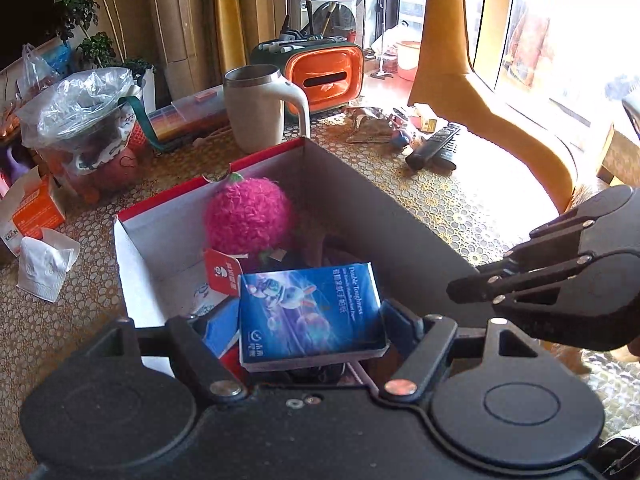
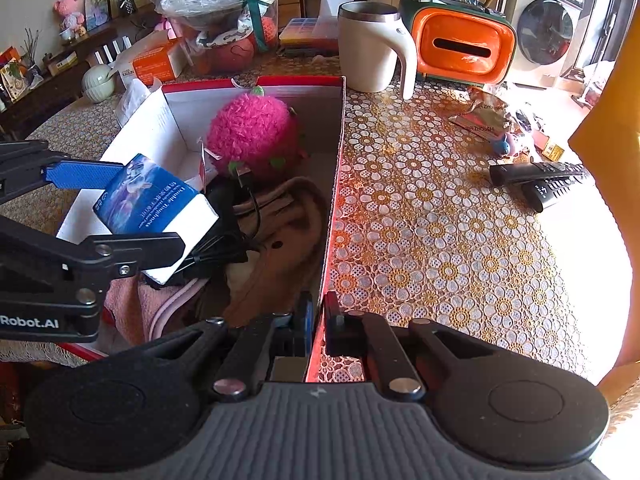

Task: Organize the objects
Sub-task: 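Lower the blue box into the shoebox and open the left gripper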

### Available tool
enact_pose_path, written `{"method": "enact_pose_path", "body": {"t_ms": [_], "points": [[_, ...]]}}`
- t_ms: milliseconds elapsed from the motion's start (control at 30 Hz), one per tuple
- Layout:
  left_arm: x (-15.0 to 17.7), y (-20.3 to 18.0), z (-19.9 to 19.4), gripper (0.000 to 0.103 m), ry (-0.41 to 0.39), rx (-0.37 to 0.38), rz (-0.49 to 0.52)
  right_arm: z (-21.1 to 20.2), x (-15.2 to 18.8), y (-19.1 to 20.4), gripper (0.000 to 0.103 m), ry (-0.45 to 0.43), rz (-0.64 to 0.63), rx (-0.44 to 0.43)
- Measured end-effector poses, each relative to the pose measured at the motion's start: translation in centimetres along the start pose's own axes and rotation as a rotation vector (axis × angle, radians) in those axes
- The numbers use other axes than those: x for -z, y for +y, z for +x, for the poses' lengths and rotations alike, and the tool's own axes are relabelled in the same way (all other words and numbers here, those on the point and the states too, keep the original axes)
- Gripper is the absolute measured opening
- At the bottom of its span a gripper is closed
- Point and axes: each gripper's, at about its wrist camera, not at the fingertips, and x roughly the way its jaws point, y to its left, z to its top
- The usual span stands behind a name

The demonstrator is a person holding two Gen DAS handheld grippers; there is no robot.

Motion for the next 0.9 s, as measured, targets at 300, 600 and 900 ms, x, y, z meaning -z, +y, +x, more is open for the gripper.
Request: {"method": "enact_pose_path", "body": {"t_ms": [300,600,900], "points": [[0.6,0.9,3.1,0.075,0.065,-0.007,-0.043,0.0,0.1,0.0,0.005,-0.008,-0.006,-0.002],[0.8,1.1,3.7,0.075,0.084,-0.003,-0.058,-0.1,0.2,0.0,0.005,-0.009,0.002,-0.001],[0.7,1.7,1.2,0.085,0.046,-0.013,-0.087,-0.1,0.2,0.2,0.005,-0.003,0.005,0.011]]}}
